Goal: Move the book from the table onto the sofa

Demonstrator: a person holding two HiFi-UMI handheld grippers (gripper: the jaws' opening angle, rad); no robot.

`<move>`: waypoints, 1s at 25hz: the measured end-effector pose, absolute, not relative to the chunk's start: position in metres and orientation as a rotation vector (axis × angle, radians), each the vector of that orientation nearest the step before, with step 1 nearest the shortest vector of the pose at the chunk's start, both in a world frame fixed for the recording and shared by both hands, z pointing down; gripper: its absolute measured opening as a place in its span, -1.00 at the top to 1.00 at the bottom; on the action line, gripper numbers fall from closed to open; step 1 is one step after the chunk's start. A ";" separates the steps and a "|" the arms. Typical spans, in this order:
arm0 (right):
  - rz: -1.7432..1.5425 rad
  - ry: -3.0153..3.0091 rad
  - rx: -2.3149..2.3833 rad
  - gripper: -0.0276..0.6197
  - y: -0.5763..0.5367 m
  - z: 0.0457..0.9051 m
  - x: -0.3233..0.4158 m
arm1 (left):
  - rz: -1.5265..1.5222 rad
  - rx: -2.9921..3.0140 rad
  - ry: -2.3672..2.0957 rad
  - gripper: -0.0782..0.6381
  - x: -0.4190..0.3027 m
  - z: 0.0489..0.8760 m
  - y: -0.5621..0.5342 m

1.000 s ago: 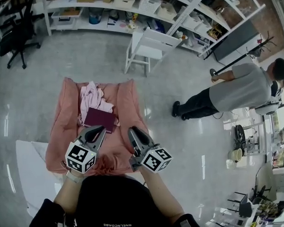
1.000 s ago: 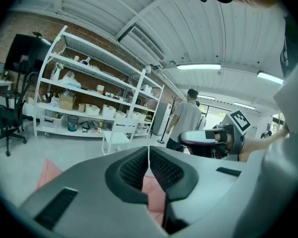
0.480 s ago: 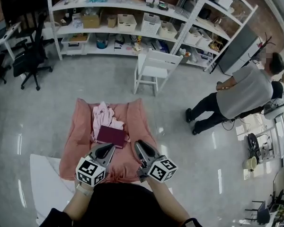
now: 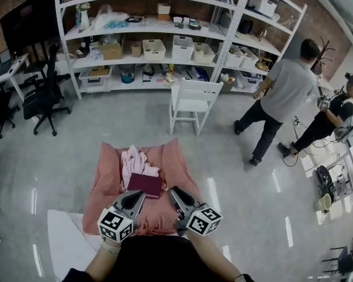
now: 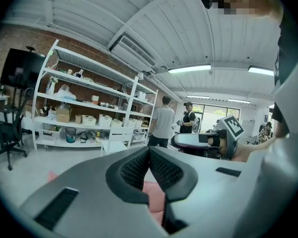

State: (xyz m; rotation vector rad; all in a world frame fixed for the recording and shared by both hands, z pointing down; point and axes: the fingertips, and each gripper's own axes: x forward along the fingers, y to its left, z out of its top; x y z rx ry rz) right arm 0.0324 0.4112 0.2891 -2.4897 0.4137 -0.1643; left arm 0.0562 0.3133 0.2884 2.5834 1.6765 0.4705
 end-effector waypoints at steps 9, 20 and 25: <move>-0.131 0.411 -2.512 0.63 0.407 0.284 0.019 | 0.472 2.591 1.714 0.74 0.048 0.286 0.316; -0.119 0.372 -2.516 0.64 0.418 0.290 0.013 | 0.508 2.578 1.768 0.74 0.044 0.290 0.329; -0.109 0.356 -2.513 0.64 0.422 0.292 0.015 | 0.525 2.574 1.785 0.74 0.046 0.293 0.332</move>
